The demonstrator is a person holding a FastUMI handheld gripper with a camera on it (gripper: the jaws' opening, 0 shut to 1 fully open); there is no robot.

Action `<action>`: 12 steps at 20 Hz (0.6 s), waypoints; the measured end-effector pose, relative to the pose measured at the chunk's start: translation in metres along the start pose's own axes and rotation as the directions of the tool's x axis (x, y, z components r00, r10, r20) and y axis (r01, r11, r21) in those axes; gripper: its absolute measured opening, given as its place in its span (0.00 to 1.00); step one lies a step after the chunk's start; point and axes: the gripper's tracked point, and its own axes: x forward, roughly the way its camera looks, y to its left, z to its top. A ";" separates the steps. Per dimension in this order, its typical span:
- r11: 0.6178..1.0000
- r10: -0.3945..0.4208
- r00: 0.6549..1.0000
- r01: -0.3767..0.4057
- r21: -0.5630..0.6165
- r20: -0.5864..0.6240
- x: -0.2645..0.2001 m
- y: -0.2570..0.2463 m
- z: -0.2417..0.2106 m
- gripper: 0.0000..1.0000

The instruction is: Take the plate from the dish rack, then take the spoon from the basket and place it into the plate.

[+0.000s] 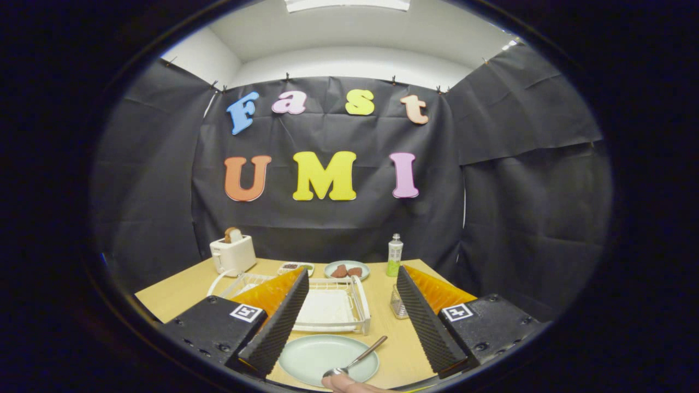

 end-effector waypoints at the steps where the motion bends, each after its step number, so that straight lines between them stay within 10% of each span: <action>1: 1.000 0.004 1.000 -0.004 0.001 -0.004 0.000 0.000 0.000 1.00; 12: 1.000 -0.003 1.000 0.003 0.002 0.008 -0.007 -0.011 0.007 1.00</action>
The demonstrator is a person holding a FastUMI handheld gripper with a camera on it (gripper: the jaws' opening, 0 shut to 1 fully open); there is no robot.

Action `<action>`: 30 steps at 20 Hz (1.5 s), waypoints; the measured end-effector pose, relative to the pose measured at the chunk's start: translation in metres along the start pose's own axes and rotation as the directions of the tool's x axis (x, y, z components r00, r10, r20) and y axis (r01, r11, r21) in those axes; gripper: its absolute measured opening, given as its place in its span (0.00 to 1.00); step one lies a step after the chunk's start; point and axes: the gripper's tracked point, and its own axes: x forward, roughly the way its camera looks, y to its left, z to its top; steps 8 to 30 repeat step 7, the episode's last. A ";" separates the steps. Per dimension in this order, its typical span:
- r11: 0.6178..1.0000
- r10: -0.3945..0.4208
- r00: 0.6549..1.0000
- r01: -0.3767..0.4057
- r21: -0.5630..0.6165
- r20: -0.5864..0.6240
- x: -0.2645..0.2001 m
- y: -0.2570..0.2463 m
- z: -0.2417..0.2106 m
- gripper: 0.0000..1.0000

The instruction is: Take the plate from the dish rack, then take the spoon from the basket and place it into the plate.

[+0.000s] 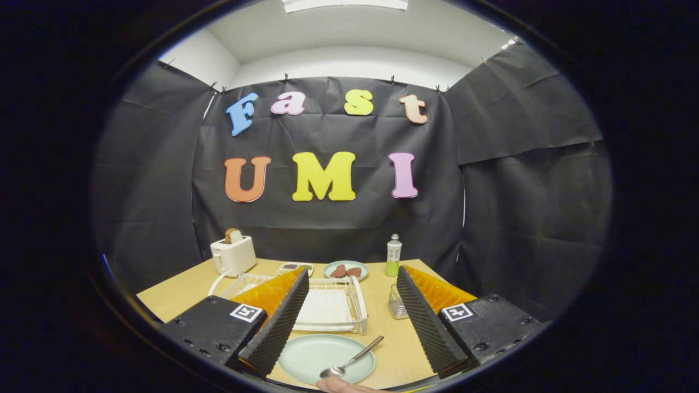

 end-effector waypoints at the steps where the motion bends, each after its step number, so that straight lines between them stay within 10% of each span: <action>1: 1.000 0.001 1.000 -0.001 -0.004 -0.003 0.000 -0.001 -0.001 1.00; 30: 1.000 -0.005 1.000 0.005 -0.016 0.007 -0.004 -0.005 0.002 1.00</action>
